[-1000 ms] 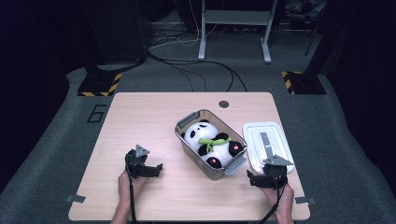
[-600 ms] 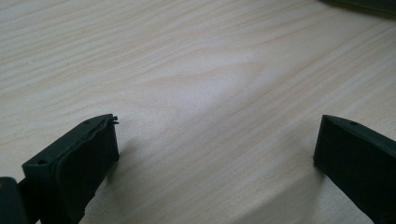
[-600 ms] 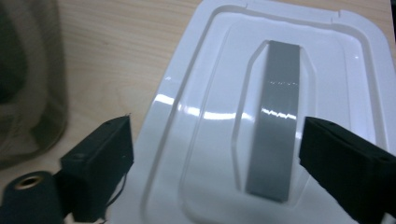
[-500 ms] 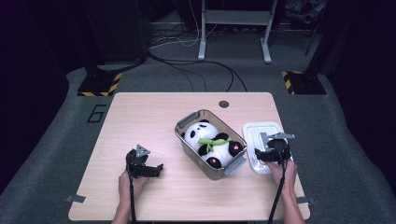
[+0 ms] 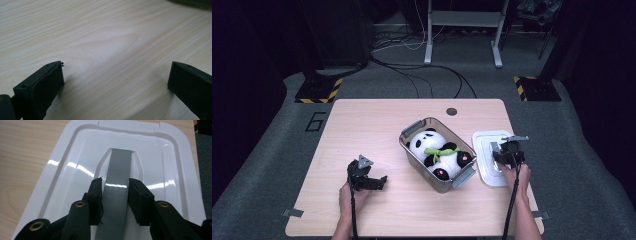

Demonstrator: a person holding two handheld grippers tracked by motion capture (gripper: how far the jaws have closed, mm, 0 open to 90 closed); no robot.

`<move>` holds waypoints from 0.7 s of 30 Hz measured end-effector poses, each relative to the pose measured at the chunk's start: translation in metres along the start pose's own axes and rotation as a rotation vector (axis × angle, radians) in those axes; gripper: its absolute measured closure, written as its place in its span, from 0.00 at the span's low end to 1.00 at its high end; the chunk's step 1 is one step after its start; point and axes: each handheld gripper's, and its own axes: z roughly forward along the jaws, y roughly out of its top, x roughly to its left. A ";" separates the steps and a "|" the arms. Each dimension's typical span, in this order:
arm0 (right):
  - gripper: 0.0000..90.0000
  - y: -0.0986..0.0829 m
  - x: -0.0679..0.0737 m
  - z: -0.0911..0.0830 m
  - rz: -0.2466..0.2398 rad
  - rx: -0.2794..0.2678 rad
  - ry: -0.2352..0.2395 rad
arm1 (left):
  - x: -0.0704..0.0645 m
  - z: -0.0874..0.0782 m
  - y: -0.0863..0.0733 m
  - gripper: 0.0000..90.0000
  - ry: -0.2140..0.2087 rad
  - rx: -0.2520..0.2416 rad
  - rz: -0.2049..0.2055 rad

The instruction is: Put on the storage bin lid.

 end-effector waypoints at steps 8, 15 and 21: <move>0.74 -0.003 -0.002 -0.001 0.010 -0.033 0.004 | 0.000 0.000 0.000 0.00 0.000 0.000 -0.001; 0.74 -0.002 -0.004 -0.008 0.035 -0.042 0.011 | 0.000 0.000 0.000 0.00 0.000 0.001 -0.001; 0.74 0.005 -0.005 -0.024 0.038 -0.063 0.010 | 0.000 0.000 0.000 0.00 0.000 0.001 0.000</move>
